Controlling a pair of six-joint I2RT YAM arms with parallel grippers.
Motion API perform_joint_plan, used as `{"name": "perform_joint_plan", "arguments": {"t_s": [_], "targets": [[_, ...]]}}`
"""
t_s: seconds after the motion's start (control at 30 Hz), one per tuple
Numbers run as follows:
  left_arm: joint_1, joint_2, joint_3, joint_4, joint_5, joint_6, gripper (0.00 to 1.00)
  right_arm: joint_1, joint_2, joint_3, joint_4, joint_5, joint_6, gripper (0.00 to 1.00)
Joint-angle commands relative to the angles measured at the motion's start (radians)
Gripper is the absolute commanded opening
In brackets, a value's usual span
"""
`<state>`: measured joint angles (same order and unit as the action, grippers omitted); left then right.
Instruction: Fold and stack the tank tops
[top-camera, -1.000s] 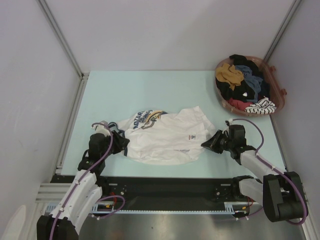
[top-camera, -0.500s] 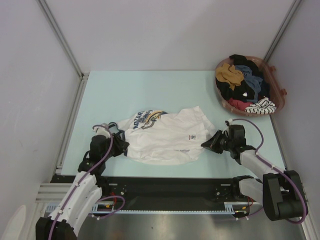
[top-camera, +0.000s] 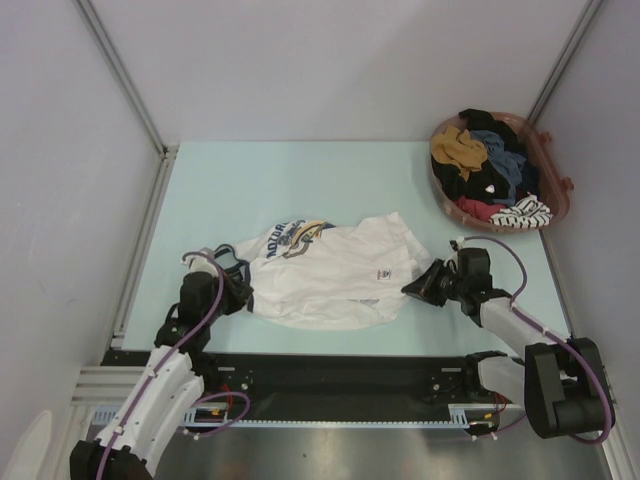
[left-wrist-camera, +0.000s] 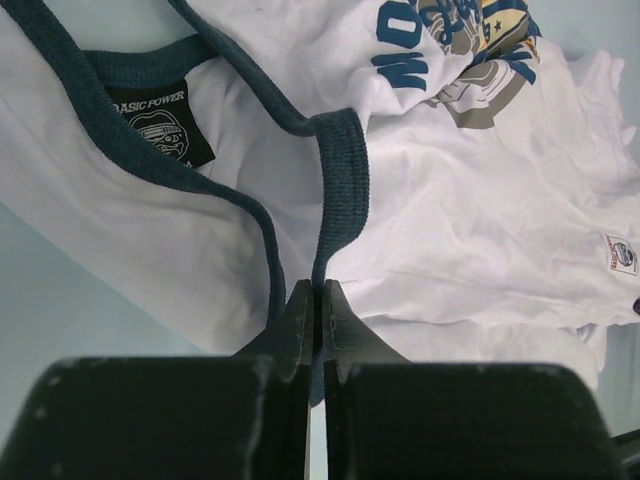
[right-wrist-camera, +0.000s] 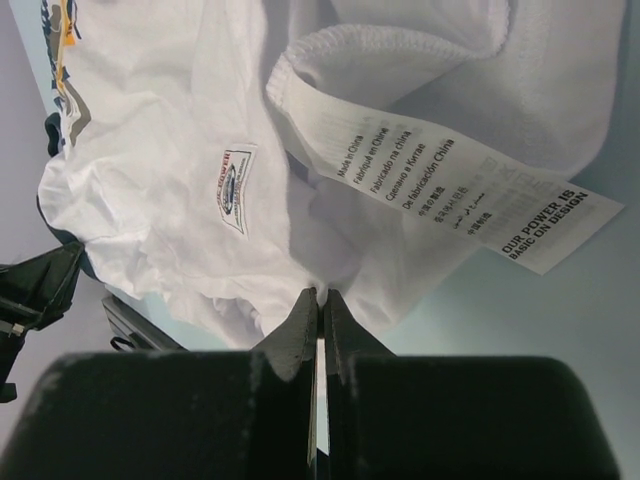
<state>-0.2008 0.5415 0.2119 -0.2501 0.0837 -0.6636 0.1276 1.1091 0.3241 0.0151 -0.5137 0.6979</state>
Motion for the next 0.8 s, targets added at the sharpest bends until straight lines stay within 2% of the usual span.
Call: {"name": "perform_joint_plan", "arguments": {"t_s": [0.0,0.13,0.17,0.2,0.23,0.3,0.33,0.37,0.4,0.43,0.57,0.77], "targets": [[-0.006,-0.012,0.073,0.035,0.024,-0.002,0.0,-0.008,-0.009,0.122,-0.009,-0.035,-0.037,0.0],[-0.005,0.006,0.217,-0.008,-0.027,0.013,0.0,-0.031,-0.017,0.312,-0.148,-0.022,-0.057,0.0],[-0.005,0.017,0.301,-0.029,-0.048,0.022,0.0,-0.04,-0.014,0.366,-0.161,-0.022,-0.054,0.0],[-0.002,0.031,0.352,-0.046,-0.114,0.031,0.0,-0.052,-0.003,0.416,-0.173,-0.035,-0.052,0.0],[0.003,0.067,0.4,-0.055,-0.131,0.053,0.0,-0.063,0.03,0.54,-0.211,-0.045,-0.051,0.0],[0.039,0.11,0.539,-0.049,-0.13,0.064,0.0,-0.08,0.069,0.665,-0.248,-0.058,-0.048,0.0],[0.058,0.154,0.594,-0.052,-0.092,0.059,0.0,-0.08,0.095,0.801,-0.283,-0.059,-0.046,0.0],[0.075,0.176,0.654,-0.075,-0.063,0.055,0.0,-0.086,0.106,0.86,-0.302,-0.06,-0.044,0.0],[0.095,0.192,0.781,-0.095,-0.058,0.05,0.0,-0.089,0.11,0.925,-0.316,-0.065,-0.034,0.0],[0.098,0.205,0.841,-0.109,-0.062,0.05,0.0,-0.094,0.11,0.978,-0.332,-0.069,-0.029,0.0],[0.1,0.19,1.166,-0.175,-0.081,0.088,0.0,-0.111,0.04,1.252,-0.374,-0.063,-0.038,0.0],[0.1,0.083,1.431,-0.213,-0.111,0.203,0.0,-0.112,-0.153,1.388,-0.317,-0.08,-0.086,0.0]]}}
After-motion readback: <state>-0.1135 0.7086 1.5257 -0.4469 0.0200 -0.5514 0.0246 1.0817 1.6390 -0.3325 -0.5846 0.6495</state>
